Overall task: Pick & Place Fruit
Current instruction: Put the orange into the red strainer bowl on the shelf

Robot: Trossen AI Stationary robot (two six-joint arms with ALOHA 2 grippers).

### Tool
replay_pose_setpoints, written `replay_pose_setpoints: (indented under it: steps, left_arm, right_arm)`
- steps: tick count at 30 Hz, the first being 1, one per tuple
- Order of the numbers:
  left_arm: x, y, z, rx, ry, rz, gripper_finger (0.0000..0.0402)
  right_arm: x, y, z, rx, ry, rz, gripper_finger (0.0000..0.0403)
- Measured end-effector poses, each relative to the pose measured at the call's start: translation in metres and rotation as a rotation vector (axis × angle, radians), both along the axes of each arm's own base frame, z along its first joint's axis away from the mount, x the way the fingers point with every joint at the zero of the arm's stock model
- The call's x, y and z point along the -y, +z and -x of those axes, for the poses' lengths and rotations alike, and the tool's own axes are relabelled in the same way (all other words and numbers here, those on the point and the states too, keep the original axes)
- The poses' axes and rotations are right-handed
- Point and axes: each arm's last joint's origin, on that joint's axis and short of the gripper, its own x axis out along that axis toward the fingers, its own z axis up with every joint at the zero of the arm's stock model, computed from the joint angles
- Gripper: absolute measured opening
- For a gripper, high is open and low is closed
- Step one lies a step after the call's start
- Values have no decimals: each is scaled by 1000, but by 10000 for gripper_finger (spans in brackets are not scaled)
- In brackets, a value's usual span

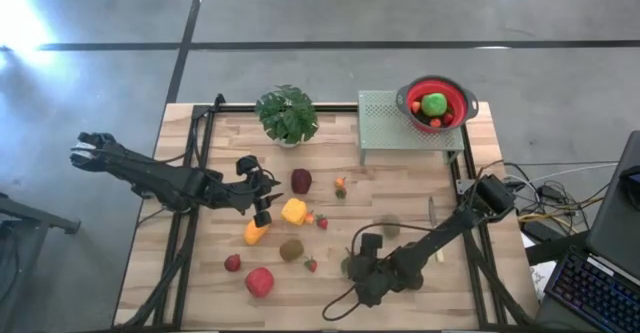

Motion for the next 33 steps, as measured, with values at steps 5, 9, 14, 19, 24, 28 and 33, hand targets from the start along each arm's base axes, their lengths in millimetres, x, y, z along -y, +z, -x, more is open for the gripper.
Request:
replay_pose_setpoints:
  steps: [5, 9, 14, 19, 24, 28, 33]
  left_arm:
    - [0, 0, 0, 0, 0, 0, 147]
    - [0, 0, 0, 0, 0, 0, 147]
    - [0, 0, 0, 0, 0, 0, 147]
    - [0, 0, 0, 0, 0, 0, 147]
    - [0, 0, 0, 0, 0, 0, 147]
    - [0, 0, 0, 0, 0, 0, 147]
    - [0, 0, 0, 0, 0, 0, 147]
  right_arm:
    - [1, 3, -4, 16, -13, -10, 216]
    - [2, 2, -4, 12, -16, -9, 200]
    - [2, 3, -4, 5, -14, -12, 176]
    - [2, 3, -3, -4, -7, -21, 167]
    - [2, 4, -3, -7, -4, -25, 174]
    - [2, 7, -2, -3, -2, -29, 170]
    - [4, 14, 0, -5, 1, -26, 162]
